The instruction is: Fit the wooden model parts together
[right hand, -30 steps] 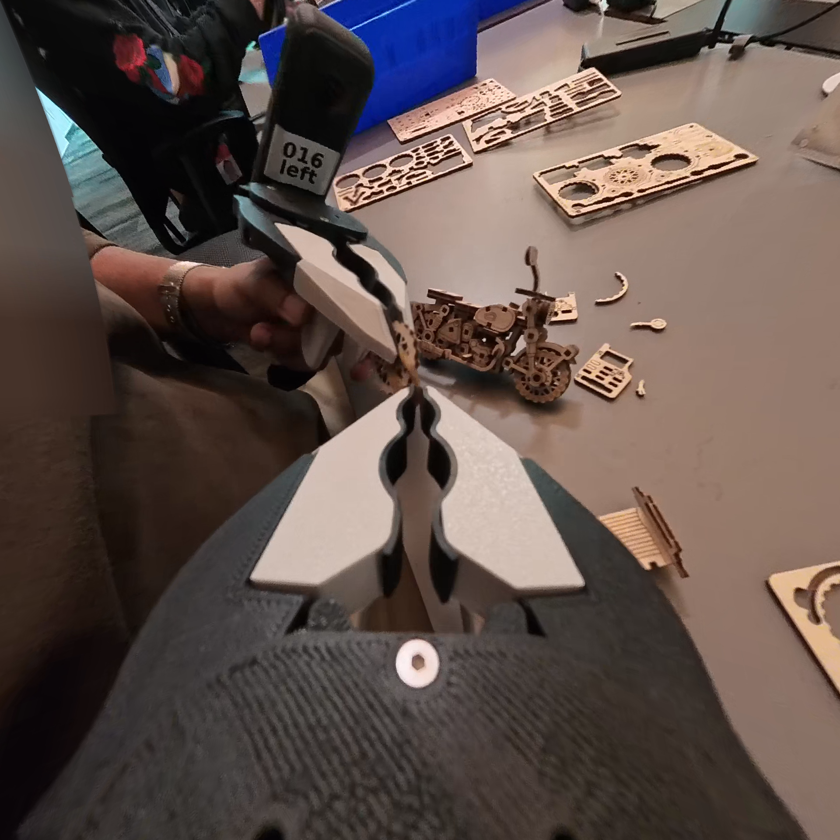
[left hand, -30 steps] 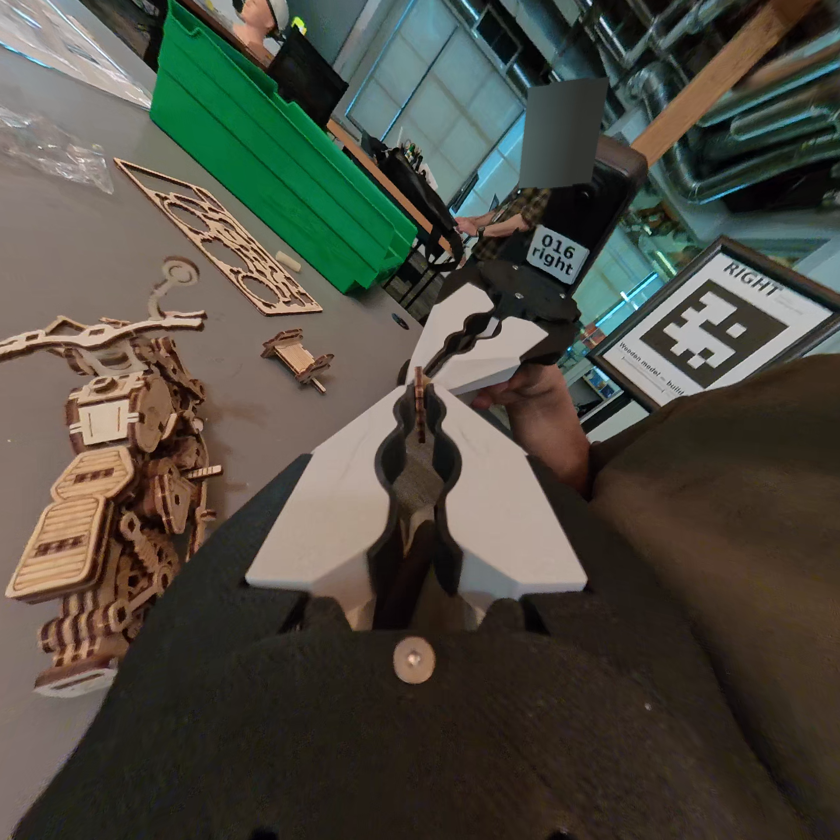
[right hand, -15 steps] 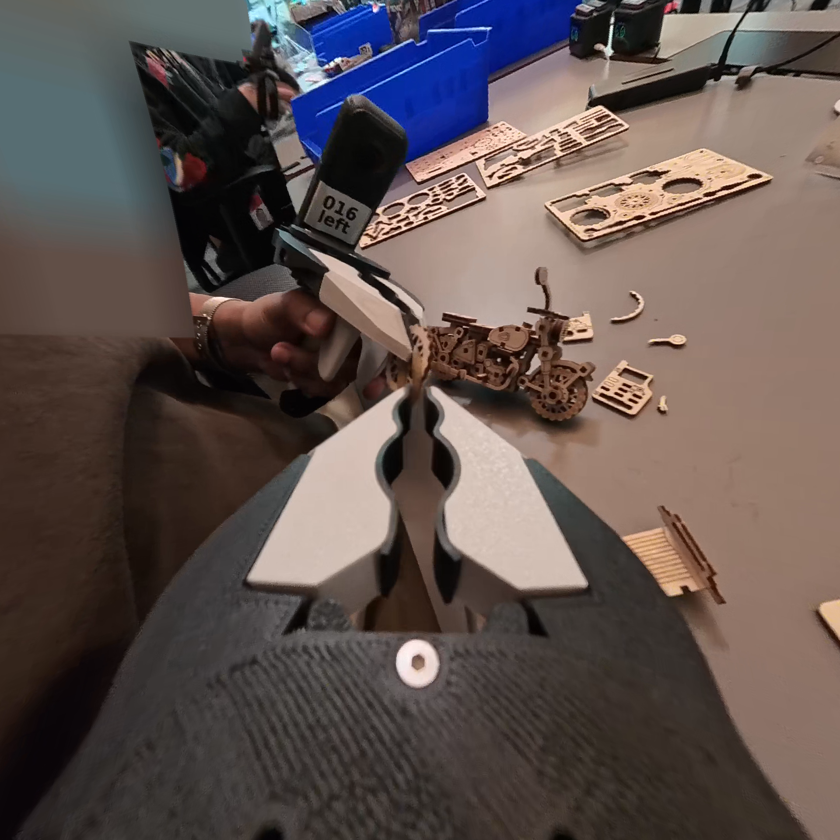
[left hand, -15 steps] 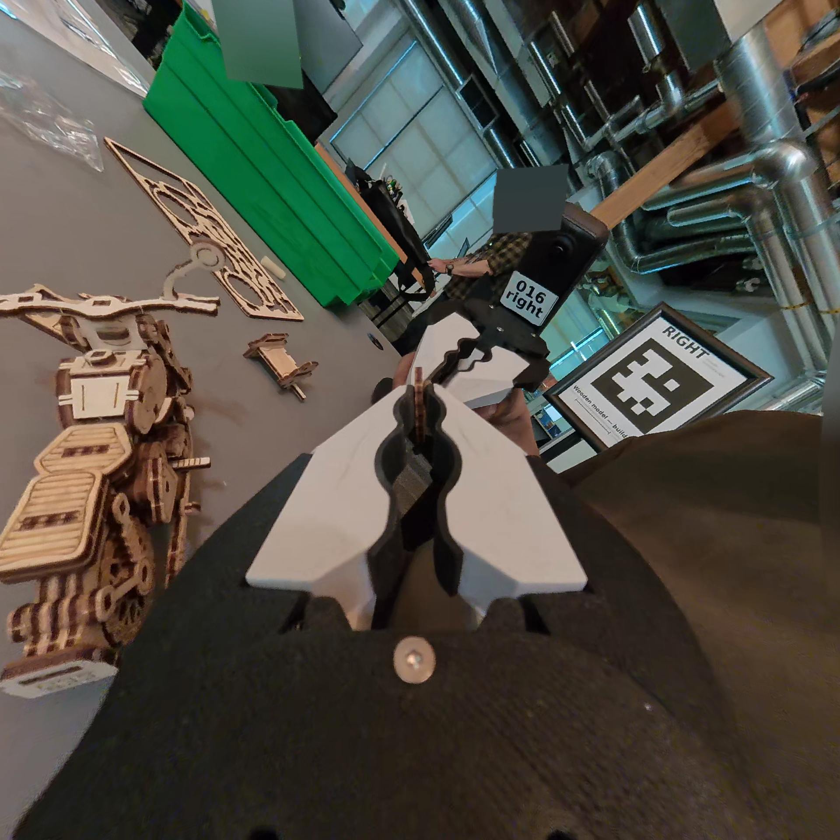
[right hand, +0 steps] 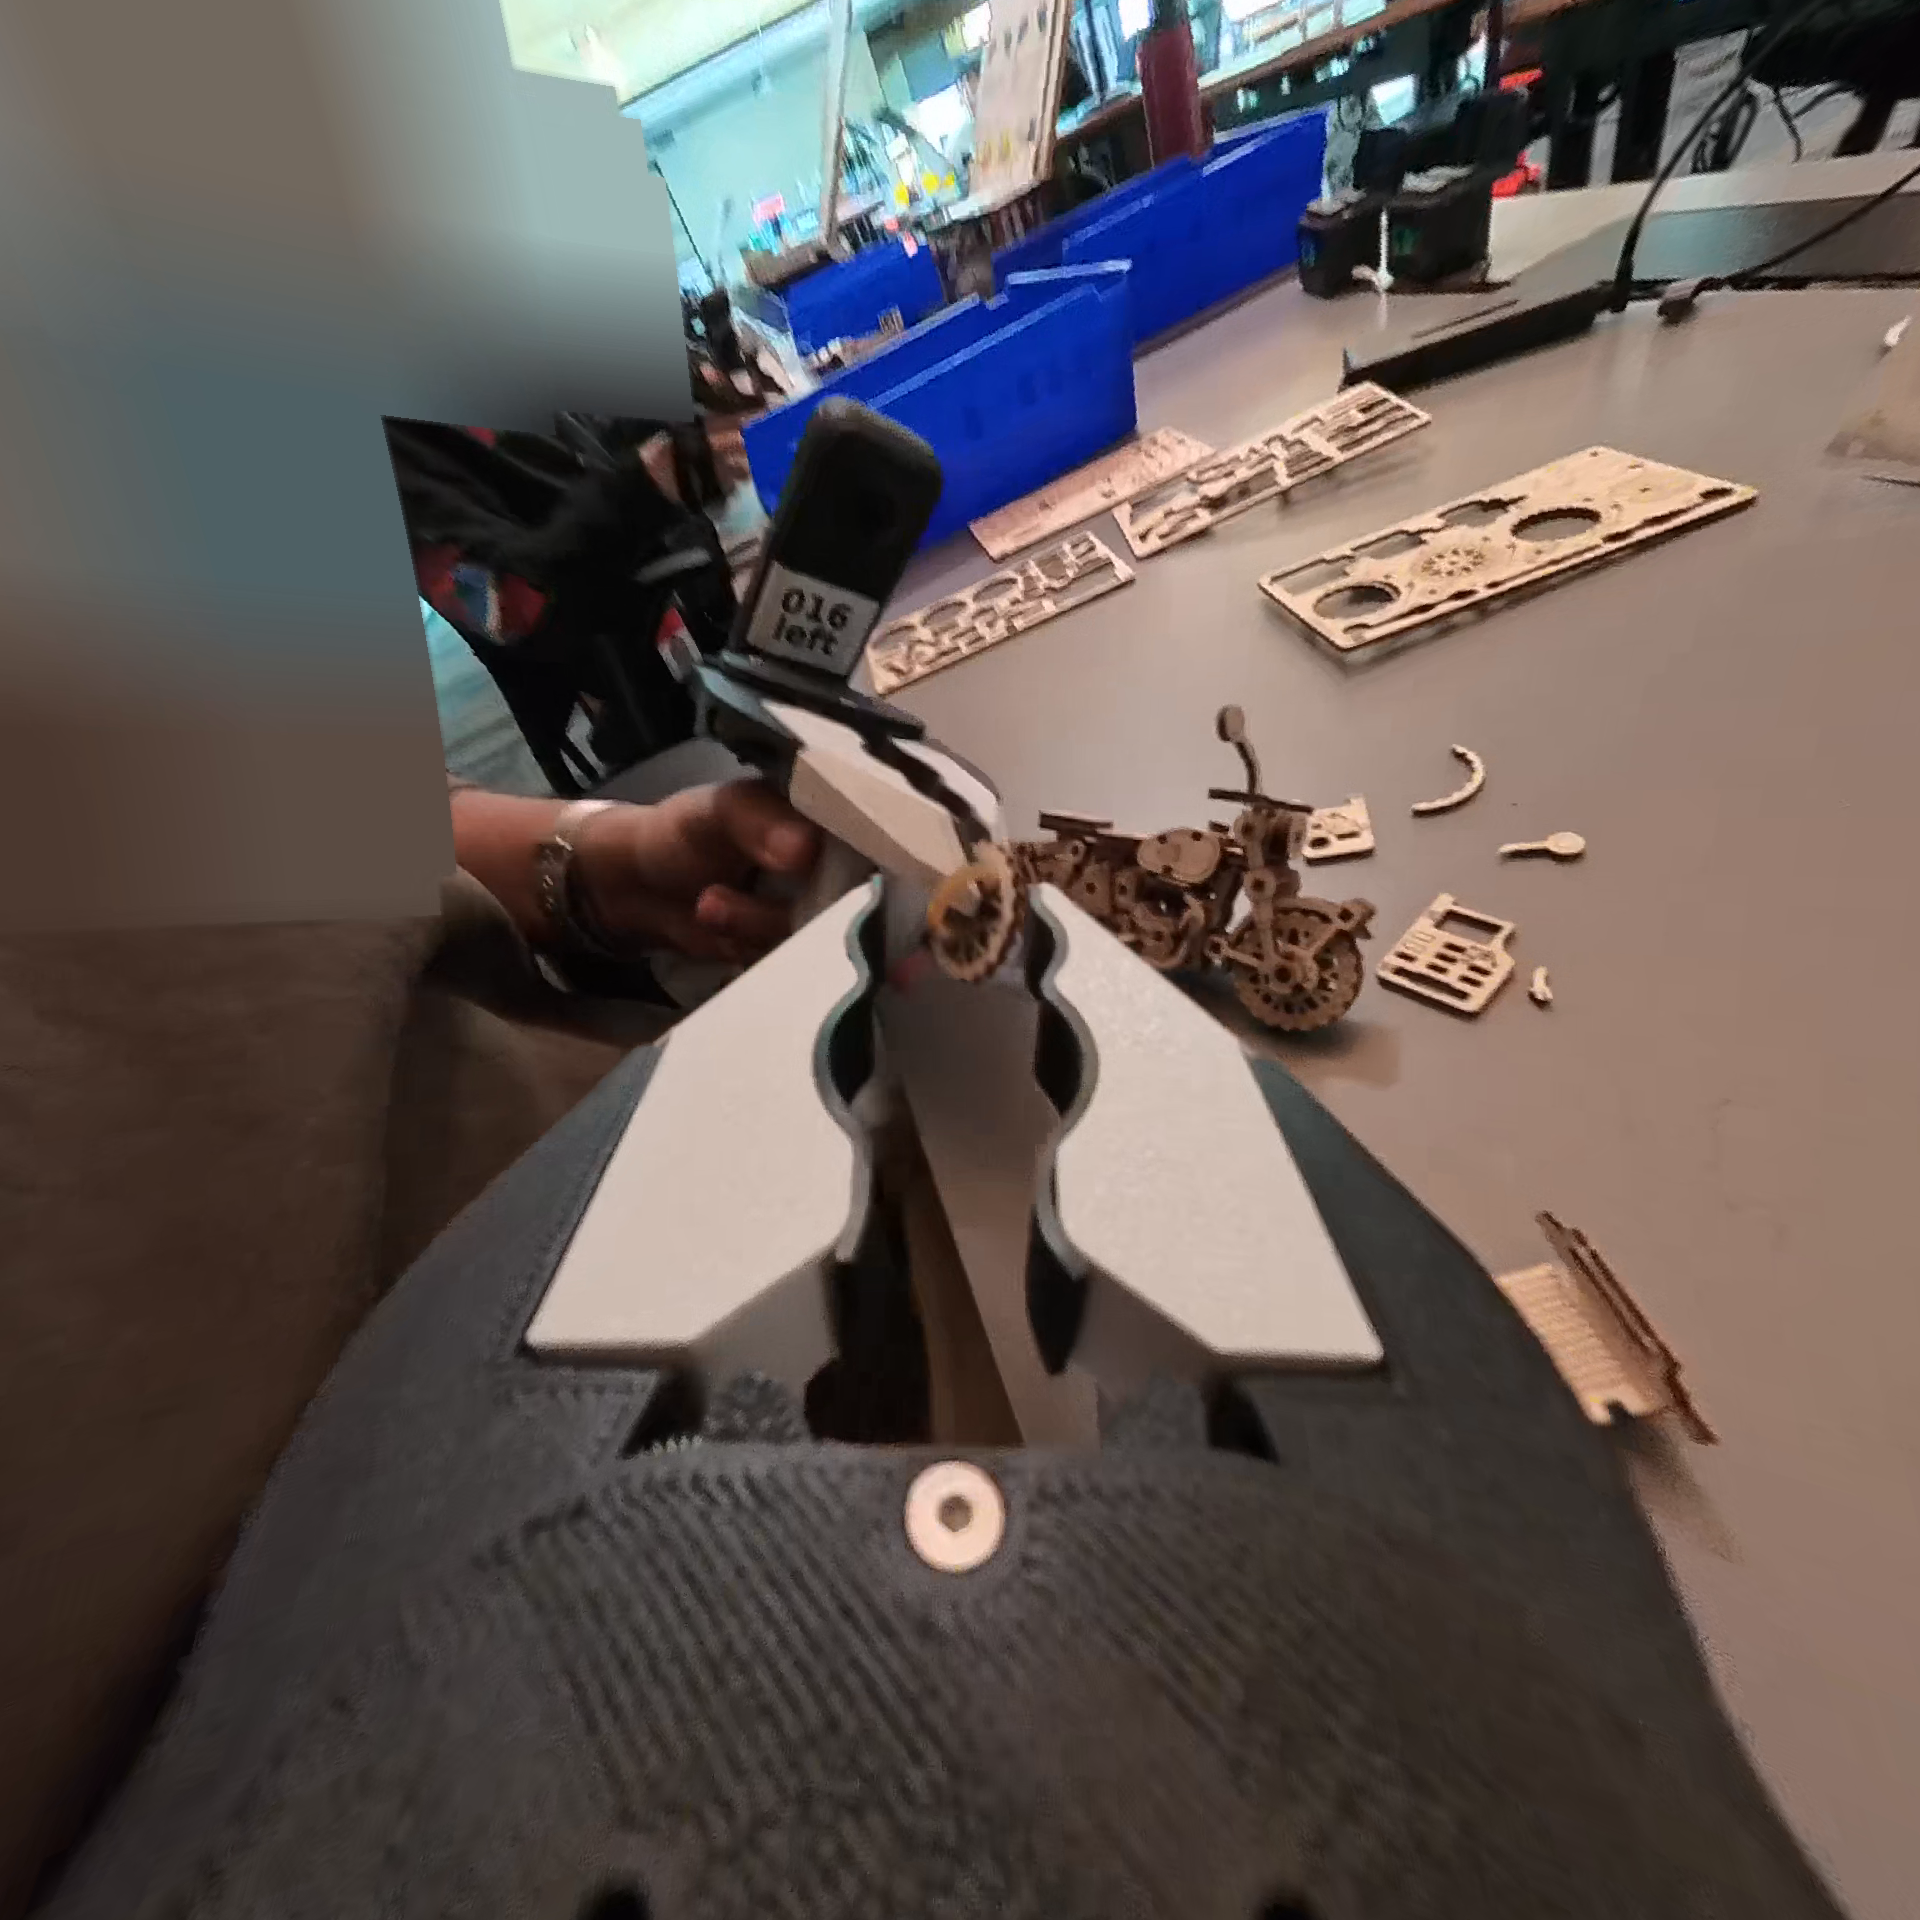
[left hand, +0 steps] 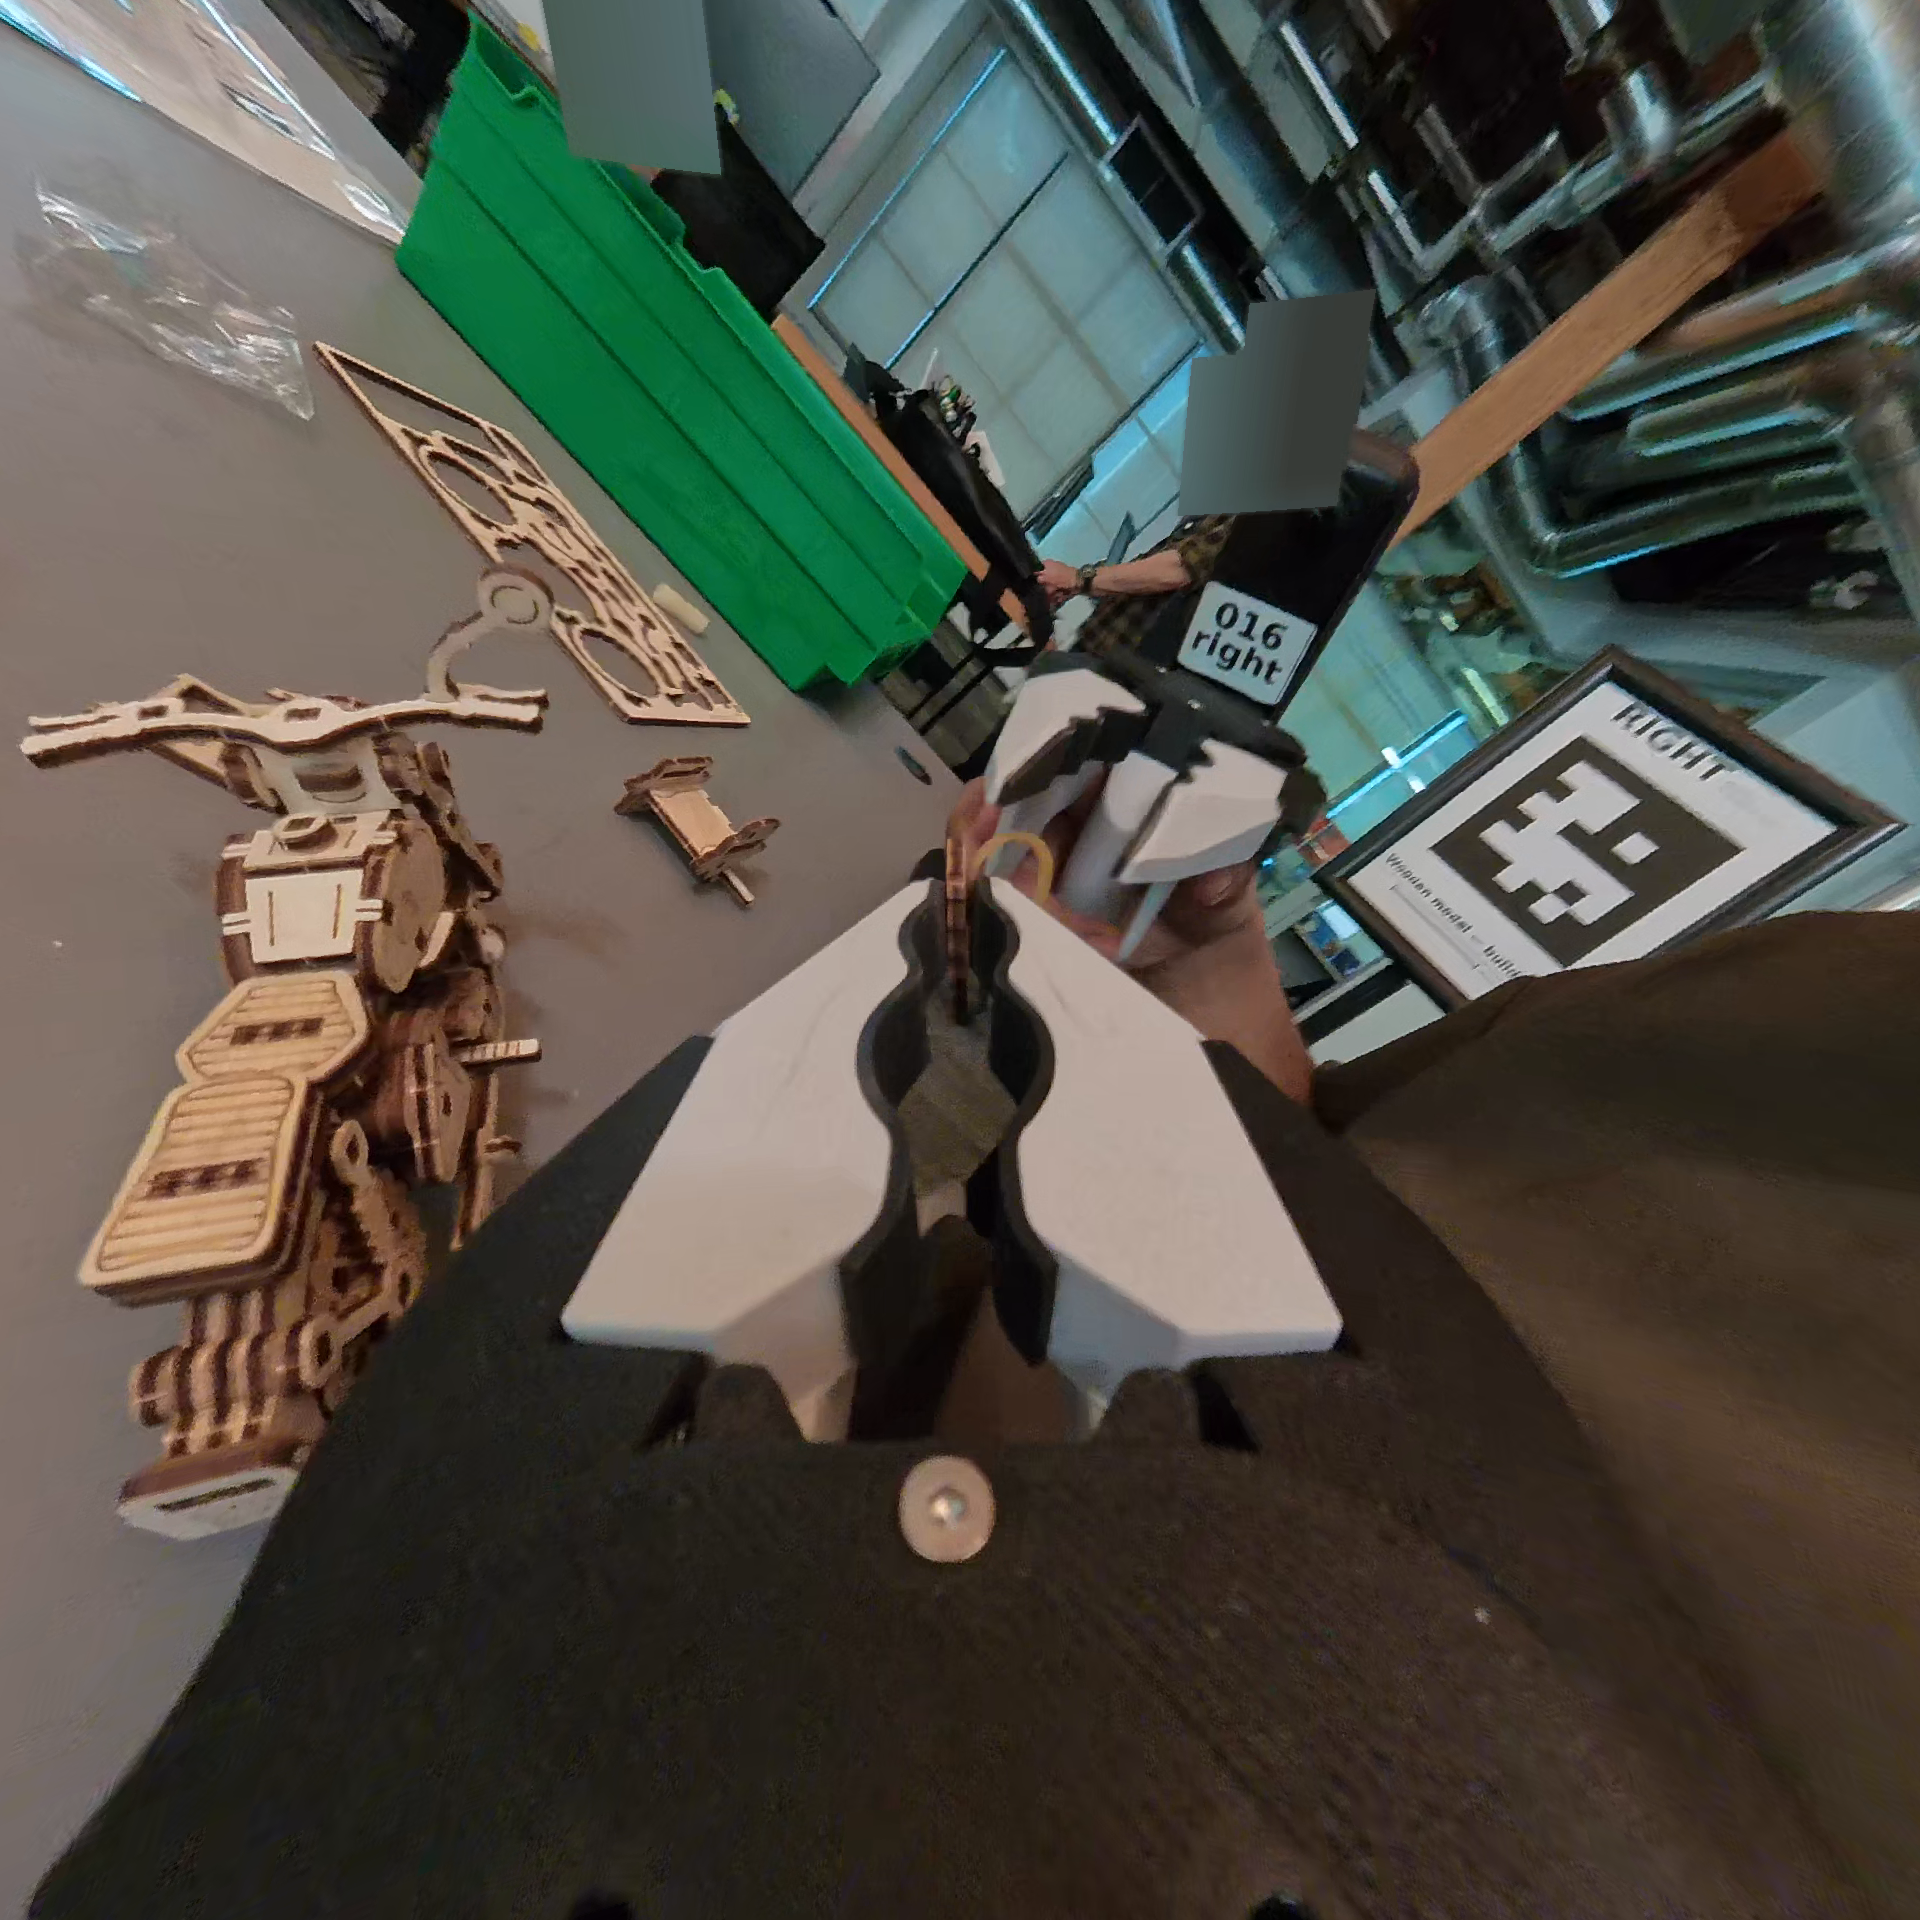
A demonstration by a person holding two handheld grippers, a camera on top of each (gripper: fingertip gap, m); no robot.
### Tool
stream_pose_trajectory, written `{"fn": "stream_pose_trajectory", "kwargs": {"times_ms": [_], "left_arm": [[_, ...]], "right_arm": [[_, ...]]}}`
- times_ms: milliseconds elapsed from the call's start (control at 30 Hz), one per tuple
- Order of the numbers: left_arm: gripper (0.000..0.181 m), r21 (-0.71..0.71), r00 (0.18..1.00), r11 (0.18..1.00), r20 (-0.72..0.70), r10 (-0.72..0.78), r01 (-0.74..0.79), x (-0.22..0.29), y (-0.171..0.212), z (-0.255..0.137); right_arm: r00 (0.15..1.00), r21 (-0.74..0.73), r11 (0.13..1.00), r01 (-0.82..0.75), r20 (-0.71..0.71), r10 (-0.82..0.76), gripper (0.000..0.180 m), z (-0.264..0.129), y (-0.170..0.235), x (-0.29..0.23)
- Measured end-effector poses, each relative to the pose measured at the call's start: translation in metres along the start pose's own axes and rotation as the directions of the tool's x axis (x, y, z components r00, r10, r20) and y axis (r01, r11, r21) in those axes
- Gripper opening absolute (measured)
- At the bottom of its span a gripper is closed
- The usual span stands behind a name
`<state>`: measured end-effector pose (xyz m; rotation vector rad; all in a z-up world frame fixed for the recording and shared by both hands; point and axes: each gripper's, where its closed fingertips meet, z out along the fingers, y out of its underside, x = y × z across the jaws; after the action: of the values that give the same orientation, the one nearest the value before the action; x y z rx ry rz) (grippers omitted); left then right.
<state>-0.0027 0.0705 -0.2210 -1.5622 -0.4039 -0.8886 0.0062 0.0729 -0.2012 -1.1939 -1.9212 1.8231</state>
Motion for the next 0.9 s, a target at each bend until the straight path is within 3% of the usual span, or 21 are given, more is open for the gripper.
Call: {"fn": "stream_pose_trajectory", "kwargs": {"times_ms": [200,333,567,700,900], "left_arm": [[0.002,-0.028,0.993,0.995,0.063,0.099,-0.098,-0.003,0.004,0.002],[0.002,-0.018,0.992,0.996,0.086,0.091,-0.089,-0.007,0.003,0.002],[0.002,-0.012,0.993,0.997,0.094,0.076,-0.075,-0.009,0.002,0.002],[0.002,-0.016,0.993,0.997,0.089,0.081,-0.080,-0.007,0.004,0.004],[0.004,0.004,0.998,1.000,0.055,0.010,-0.010,-0.006,0.002,0.005]], "right_arm": [[0.997,0.007,0.998,-0.056,-0.049,0.056,0.030,0.006,0.005,0.010],[0.996,0.003,1.000,-0.009,-0.090,0.010,0.018,0.008,0.005,0.011],[0.997,-0.053,0.999,0.003,-0.073,-0.007,0.023,0.015,0.016,0.006],[0.994,-0.056,0.998,0.022,-0.106,-0.028,0.002,0.016,0.017,0.010],[0.994,-0.041,0.999,-0.018,-0.112,0.014,0.002,0.008,0.013,0.017]]}}
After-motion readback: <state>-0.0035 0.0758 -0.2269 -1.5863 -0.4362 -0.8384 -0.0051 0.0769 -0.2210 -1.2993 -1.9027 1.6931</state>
